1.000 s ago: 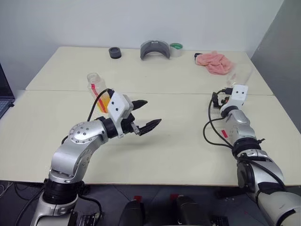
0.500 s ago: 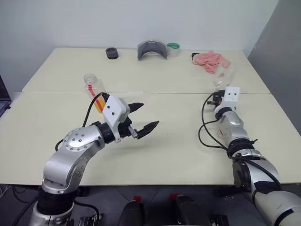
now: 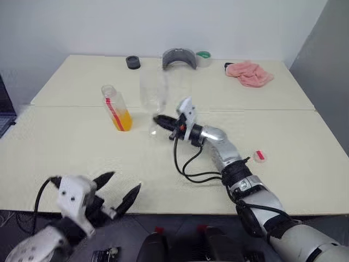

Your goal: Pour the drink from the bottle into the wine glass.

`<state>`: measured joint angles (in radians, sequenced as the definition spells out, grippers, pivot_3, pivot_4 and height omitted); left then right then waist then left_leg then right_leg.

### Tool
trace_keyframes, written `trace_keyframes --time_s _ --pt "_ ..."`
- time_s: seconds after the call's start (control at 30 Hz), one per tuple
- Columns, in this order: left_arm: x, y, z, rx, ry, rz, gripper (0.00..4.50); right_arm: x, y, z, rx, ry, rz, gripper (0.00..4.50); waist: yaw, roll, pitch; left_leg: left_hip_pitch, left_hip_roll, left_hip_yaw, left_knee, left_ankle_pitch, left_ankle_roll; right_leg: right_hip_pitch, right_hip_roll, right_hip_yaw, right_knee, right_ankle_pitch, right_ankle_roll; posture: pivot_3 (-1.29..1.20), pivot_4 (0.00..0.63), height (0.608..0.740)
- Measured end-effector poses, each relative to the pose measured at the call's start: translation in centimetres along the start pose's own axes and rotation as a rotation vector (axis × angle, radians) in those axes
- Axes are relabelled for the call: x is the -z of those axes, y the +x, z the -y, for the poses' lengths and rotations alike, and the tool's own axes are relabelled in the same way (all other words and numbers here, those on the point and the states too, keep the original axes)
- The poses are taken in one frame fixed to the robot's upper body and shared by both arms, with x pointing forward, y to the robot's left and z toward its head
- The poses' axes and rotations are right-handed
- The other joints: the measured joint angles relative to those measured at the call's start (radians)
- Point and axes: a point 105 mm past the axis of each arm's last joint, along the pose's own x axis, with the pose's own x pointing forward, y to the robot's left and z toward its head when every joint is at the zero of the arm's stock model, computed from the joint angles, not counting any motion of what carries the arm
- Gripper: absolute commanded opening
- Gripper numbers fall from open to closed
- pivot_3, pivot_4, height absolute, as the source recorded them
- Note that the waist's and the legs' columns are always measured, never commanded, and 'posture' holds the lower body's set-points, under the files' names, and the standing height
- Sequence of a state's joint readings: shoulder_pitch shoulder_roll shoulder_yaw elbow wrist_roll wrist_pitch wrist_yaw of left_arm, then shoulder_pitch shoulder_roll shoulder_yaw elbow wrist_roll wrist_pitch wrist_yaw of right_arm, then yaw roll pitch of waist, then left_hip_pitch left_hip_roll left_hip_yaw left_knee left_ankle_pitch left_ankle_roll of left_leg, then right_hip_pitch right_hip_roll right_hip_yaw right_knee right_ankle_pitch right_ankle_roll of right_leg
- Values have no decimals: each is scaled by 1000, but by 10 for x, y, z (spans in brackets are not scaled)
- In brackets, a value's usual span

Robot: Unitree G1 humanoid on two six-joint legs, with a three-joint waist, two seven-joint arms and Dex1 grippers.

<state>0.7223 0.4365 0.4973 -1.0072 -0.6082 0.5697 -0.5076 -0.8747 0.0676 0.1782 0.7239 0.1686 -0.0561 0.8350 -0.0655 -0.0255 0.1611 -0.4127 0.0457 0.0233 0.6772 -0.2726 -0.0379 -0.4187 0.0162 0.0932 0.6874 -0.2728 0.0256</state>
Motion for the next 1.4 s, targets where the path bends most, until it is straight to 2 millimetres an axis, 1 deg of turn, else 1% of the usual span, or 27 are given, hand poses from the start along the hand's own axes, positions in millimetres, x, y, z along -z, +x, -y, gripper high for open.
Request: trace_keyframes --time_s 0.07,0.13,0.27,0.4,0.47,0.6,0.67,0.7,0.73,0.8,0.83,0.87,0.9,1.03,1.13,1.17,1.2,1.23,1.3,1.37,1.4 --pt "4 -9 1 -32 -1 -6 4500 8 -1 -3 -16 -3 -31 85 6 0 0 0 0 0 0 0 0 0 0 0 0 0 0 0 150 740" --pt "2 -12 2 -55 1 17 4500 15 -3 -1 -11 -8 -51 85 6 0 0 2 1 3 0 0 0 0 1 1 0 -1 -1 0 150 740" --pt "-3 -9 6 -76 12 64 4500 30 -12 5 9 -18 -106 85 3 0 0 3 0 5 0 0 0 -1 6 3 0 -1 -1 0 150 740" --pt "-4 -4 9 -73 12 75 4500 44 -23 12 32 -22 -164 85 -5 1 0 3 1 6 -1 0 0 -1 8 4 1 -1 -1 0 150 740" --pt "-4 -3 8 -81 27 75 4500 46 -25 14 38 -34 -173 85 -13 1 0 4 1 6 -1 0 0 -1 8 4 1 -1 -1 0 150 740" --pt "-12 0 1 -91 73 110 4500 51 -29 22 107 -47 -177 85 -18 1 0 7 1 6 -1 0 0 3 9 3 1 -2 -2 0 150 740" --pt "-12 4 -3 -83 80 112 4500 53 -35 31 153 -50 -188 85 -14 3 2 15 0 5 -1 0 0 11 8 2 -1 -4 -3 0 150 740" --pt "-12 6 -6 -83 81 112 4500 54 -39 35 175 -53 -192 85 -13 3 2 17 1 5 -1 0 0 12 7 2 -3 -10 -4 0 150 740" --pt "-12 7 -7 -81 79 115 4500 54 -42 39 191 -55 -193 85 -11 3 2 18 1 4 -1 0 0 14 7 2 -5 -12 -1 0 150 740" --pt "-14 11 -9 -73 79 121 4500 54 -48 44 214 -58 -195 85 -7 2 1 18 1 4 -1 0 0 15 6 1 -4 -11 0 0 150 740" --pt "-14 13 -10 -66 82 124 4500 54 -48 45 220 -59 -194 434 -7 2 1 17 1 4 -1 0 0 16 6 1 -4 -10 -1 0 150 740" --pt "-16 14 -10 -61 84 128 4500 53 -49 46 225 -59 -192 803 -7 2 1 17 1 4 -1 0 0 18 6 1 -4 -6 1 0 150 740" --pt "-17 16 -10 -55 85 133 4500 54 -51 47 236 -57 -193 1036 -7 2 1 17 1 3 -2 0 0 18 6 1 -4 -5 2 0 150 740" --pt "-16 19 -9 -39 80 134 4500 77 -72 49 276 -10 -262 2450 -8 2 1 15 1 3 -2 0 0 15 6 3 -4 -5 2 0 150 740" --pt "-14 23 -12 -35 71 130 4500 79 -77 48 283 -13 -263 3504 -17 2 1 15 1 3 -3 0 0 14 7 3 -4 -5 2 0 150 740" --pt "-12 25 -11 -33 65 128 4500 78 -82 49 288 -19 -267 3832 -18 2 1 15 1 3 -3 0 0 14 7 3 -4 -5 2 0 150 740" --pt "-9 27 -11 -32 62 121 4500 78 -87 51 293 -26 -271 4261 -17 2 1 15 1 2 -3 0 0 14 7 3 -4 -5 2 0 150 740" --pt "-7 29 -13 -35 60 117 4500 78 -91 51 297 -32 -273 4482 -17 2 1 15 1 3 -4 0 0 14 7 3 -4 -5 2 0 150 740" --pt "-1 37 -19 -59 49 124 4500 77 -106 48 303 -43 -275 4482 -14 2 1 14 1 2 -5 0 0 14 7 3 -5 -5 2 0 150 740" --pt "8 46 -35 -135 11 133 4500 75 -129 38 303 -35 -283 4482 0 3 1 14 1 2 -7 0 0 14 5 3 -5 -6 2 0 150 740" --pt "12 52 -41 -160 -1 133 4500 70 -140 32 300 -24 -284 4482 5 3 1 13 1 2 -7 0 0 13 5 3 -6 -5 2 0 150 740"
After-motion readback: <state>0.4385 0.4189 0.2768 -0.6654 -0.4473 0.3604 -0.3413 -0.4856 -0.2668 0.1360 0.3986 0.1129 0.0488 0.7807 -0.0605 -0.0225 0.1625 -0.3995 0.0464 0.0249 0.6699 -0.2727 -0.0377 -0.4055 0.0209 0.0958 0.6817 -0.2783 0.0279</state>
